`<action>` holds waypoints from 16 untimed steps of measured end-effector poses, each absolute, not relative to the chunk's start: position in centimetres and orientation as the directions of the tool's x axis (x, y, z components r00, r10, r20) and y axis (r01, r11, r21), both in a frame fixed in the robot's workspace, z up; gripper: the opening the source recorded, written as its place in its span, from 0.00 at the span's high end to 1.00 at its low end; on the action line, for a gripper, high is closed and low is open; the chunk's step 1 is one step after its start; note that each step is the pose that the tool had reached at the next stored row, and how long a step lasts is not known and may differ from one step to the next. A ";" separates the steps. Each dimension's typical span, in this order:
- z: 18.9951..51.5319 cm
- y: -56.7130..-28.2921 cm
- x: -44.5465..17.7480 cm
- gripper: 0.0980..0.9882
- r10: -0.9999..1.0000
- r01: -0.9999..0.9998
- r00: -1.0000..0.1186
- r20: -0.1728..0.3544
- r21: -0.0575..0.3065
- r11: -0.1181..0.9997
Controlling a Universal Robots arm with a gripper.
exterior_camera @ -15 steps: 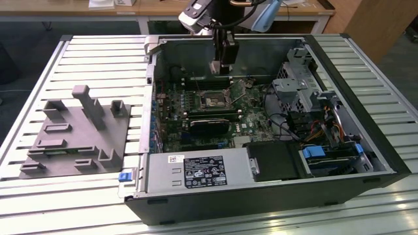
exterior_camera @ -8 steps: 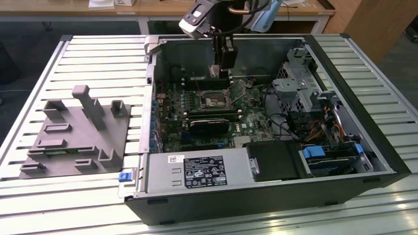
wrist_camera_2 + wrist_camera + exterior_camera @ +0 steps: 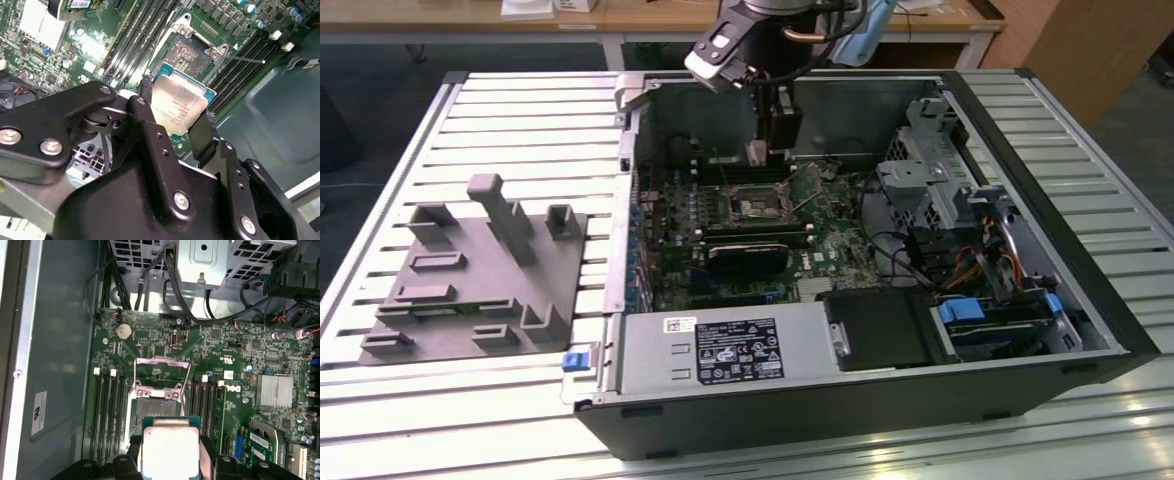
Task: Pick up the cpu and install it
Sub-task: 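Place the cpu into insertion slot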
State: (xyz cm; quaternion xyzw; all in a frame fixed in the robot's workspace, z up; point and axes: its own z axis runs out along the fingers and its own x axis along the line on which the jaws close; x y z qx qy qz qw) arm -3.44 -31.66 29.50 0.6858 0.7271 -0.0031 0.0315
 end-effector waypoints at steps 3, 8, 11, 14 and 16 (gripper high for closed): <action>29.0 -31.6 -3.5 0.51 0.998 0.998 -0.038 -0.050 0.039 0.040; 28.1 -31.5 -3.6 0.51 0.998 0.998 -0.037 -0.050 0.039 0.039; 27.6 -31.4 -3.6 0.51 0.998 0.998 -0.037 -0.050 0.039 0.039; 27.1 -31.3 -3.6 0.51 0.999 0.999 -0.019 -0.050 0.039 0.021; 26.7 -31.3 -3.6 0.51 0.999 0.999 -0.016 -0.050 0.039 0.018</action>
